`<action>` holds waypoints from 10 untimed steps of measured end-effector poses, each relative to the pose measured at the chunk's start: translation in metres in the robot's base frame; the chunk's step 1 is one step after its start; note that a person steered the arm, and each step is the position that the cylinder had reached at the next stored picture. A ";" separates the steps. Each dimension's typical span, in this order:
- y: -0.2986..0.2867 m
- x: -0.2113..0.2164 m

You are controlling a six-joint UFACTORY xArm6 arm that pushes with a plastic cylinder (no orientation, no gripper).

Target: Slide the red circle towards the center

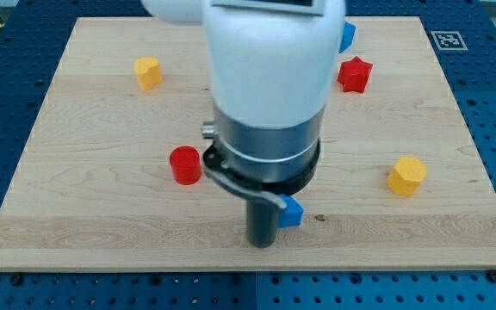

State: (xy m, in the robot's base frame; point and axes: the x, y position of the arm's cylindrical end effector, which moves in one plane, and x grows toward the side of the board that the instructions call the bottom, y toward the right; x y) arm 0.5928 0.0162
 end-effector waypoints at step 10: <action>-0.095 -0.092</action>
State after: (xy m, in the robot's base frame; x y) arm 0.5009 -0.0786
